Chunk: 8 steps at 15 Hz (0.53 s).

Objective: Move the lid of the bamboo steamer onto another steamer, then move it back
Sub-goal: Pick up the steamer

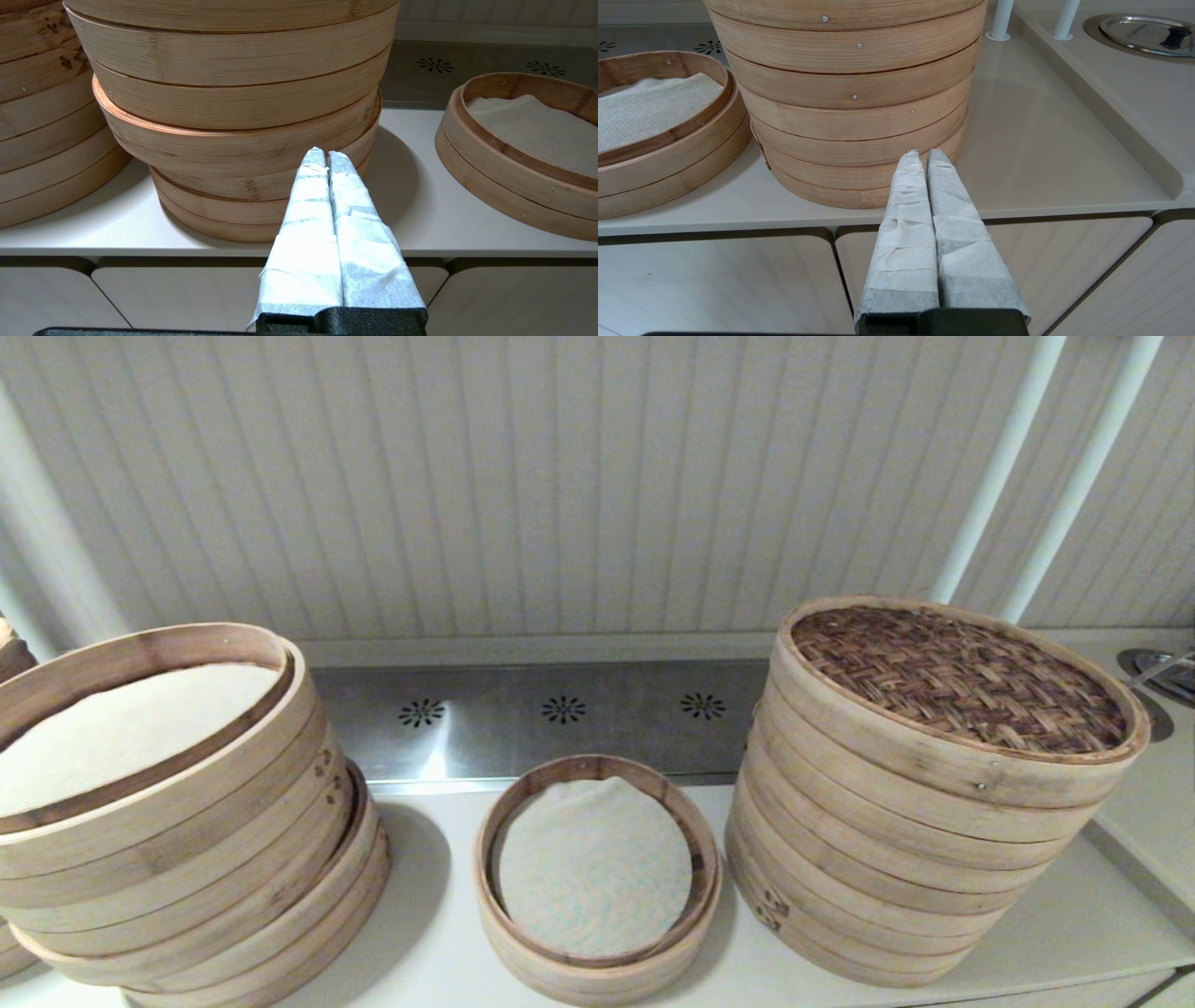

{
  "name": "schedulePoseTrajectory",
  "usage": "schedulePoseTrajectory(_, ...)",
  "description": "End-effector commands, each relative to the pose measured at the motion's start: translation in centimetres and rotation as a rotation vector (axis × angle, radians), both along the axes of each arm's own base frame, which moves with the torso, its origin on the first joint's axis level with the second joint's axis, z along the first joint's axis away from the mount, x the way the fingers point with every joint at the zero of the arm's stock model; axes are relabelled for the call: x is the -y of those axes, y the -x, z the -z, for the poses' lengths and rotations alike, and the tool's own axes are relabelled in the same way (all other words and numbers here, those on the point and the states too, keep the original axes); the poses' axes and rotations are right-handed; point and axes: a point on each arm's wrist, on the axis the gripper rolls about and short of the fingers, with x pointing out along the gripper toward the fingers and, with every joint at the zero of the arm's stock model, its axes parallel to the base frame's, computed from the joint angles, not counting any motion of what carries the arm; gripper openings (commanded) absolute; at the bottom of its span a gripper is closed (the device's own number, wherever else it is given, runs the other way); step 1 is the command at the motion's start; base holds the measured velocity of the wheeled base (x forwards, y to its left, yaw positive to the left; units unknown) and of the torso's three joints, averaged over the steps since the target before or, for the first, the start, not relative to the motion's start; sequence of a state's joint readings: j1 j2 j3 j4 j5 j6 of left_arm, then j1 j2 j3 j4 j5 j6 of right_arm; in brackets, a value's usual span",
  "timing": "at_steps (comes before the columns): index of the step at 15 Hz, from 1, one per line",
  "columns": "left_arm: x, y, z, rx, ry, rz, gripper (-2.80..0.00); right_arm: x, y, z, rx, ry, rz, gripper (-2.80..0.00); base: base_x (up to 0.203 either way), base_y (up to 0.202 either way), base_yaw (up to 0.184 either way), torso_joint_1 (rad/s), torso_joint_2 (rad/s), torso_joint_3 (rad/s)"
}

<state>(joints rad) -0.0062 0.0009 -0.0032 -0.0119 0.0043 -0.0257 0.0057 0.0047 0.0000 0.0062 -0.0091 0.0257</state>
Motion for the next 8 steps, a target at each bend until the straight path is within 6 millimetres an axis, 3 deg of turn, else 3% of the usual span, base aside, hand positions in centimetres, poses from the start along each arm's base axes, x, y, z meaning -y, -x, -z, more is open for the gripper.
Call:
schedulePoseTrajectory(1, 0.0, -0.01, 0.0, 0.0, 0.0, 0.0, -2.8, 0.0, -0.02, 0.04, -0.003, 0.001, 0.0, -2.8, 0.0, 0.0, 0.0, 0.0, 0.0, 0.0)
schedulePoseTrajectory(8, 0.0, -0.01, 0.0, 0.0, 0.0, 0.0, -2.8, 0.0, 0.05, -0.14, 0.002, 0.016, 0.0, -2.8, 0.0, 0.0, 0.0, 0.0, 0.0, 0.0)
